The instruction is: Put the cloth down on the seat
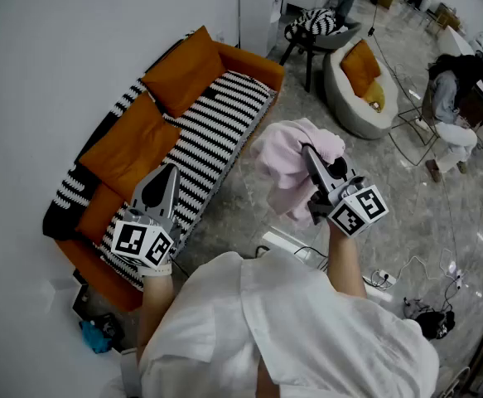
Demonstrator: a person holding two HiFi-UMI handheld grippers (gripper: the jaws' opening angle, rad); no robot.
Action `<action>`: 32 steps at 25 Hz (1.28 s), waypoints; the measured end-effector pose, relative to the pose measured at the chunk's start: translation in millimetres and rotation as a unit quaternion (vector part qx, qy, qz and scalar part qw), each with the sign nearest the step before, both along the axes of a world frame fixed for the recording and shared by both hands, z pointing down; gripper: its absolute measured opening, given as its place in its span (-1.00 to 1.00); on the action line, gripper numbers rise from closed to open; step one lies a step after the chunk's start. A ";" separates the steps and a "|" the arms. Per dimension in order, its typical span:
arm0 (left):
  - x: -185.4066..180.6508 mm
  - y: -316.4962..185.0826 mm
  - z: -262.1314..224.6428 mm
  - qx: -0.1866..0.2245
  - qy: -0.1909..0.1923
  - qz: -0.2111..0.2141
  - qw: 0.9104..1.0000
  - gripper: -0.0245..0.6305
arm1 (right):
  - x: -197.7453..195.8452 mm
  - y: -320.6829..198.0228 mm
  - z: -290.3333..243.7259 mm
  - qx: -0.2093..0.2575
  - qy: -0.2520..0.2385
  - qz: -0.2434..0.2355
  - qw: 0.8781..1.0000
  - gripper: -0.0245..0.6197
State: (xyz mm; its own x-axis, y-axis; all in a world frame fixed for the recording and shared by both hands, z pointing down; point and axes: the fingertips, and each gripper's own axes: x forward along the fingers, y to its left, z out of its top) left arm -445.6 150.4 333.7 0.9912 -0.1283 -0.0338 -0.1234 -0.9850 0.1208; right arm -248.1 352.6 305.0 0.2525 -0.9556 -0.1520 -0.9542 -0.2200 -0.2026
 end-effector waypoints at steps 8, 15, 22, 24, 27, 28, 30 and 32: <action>11.6 -3.0 5.1 -0.002 -0.003 0.006 1.000 -0.85 | 10.0 -2.5 4.0 -0.002 -0.002 0.002 1.000 -0.55; 17.2 3.2 7.8 -0.005 -0.002 0.015 1.000 -0.85 | 17.0 -0.6 7.8 0.000 -0.007 0.000 1.000 -0.55; 35.1 20.1 17.0 -0.008 -0.014 0.005 1.000 -0.85 | 39.6 14.9 8.4 0.016 -0.025 -0.019 0.999 -0.54; 42.3 26.7 18.0 -0.007 -0.017 0.000 1.000 -0.85 | 47.6 20.7 9.0 0.016 -0.027 -0.026 0.999 -0.54; 52.8 38.2 19.5 -0.007 -0.019 -0.009 1.000 -0.85 | 58.1 29.6 11.8 0.012 -0.031 -0.038 0.999 -0.54; 55.5 42.1 21.0 -0.009 -0.021 -0.012 1.000 -0.85 | 60.4 31.9 13.8 0.008 -0.031 -0.043 0.999 -0.54; 62.6 48.7 24.2 -0.014 -0.023 -0.015 1.000 -0.85 | 66.9 33.8 17.2 0.001 -0.030 -0.051 0.998 -0.53; 73.5 53.8 28.1 -0.015 -0.030 -0.012 0.999 -0.85 | 77.3 32.7 20.1 -0.004 -0.032 -0.055 0.998 -0.53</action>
